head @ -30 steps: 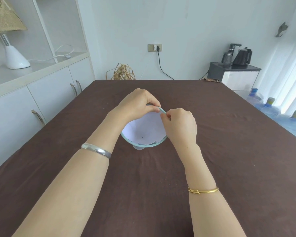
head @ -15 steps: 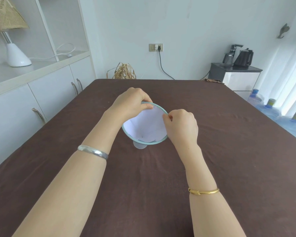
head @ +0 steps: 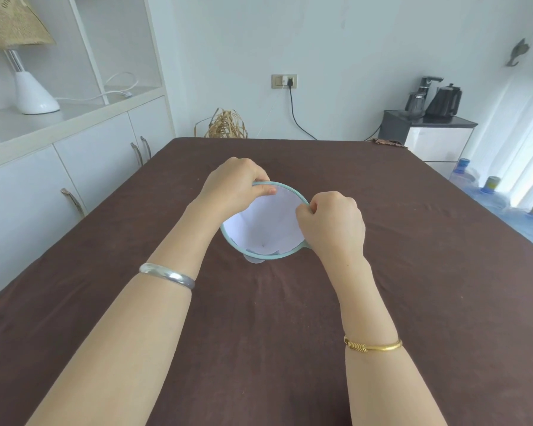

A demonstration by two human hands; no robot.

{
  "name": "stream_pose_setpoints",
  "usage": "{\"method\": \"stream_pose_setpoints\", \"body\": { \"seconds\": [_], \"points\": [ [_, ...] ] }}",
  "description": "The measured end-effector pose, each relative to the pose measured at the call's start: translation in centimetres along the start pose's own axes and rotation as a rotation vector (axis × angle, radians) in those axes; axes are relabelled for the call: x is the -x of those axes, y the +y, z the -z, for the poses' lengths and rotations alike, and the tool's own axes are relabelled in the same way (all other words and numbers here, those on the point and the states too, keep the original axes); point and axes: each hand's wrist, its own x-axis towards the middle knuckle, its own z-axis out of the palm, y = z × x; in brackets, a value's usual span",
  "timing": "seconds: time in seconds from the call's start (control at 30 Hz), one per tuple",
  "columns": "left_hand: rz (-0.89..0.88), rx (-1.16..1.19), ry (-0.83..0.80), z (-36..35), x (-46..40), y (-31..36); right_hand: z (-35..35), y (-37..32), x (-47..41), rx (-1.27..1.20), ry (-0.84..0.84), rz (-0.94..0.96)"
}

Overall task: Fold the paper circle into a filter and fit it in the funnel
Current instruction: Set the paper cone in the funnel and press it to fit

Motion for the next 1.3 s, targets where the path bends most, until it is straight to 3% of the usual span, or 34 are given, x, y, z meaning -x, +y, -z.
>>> {"method": "stream_pose_setpoints", "body": {
  "seconds": [0.23, 0.43, 0.6, 1.03, 1.3],
  "points": [
    [-0.014, 0.042, -0.052, 0.4, -0.1, -0.2, 0.2, -0.9, -1.9, 0.058, -0.172, 0.103],
    [0.034, 0.066, -0.062, 0.5, 0.3, -0.8, -0.1, -1.3, -2.3, 0.063, -0.167, 0.076],
    [0.12, -0.121, -0.023, 0.5, 0.4, -0.8, -0.4, -1.4, -2.4, 0.077, -0.17, 0.05],
    [0.127, -0.045, 0.02, 0.3, 0.9, -1.0, 0.2, -0.5, -1.4, -0.085, -0.202, 0.081],
    [0.139, -0.004, -0.078, 0.7, 1.2, -1.1, 0.0, -0.6, -1.2, -0.06, -0.137, 0.071]
  ]
}}
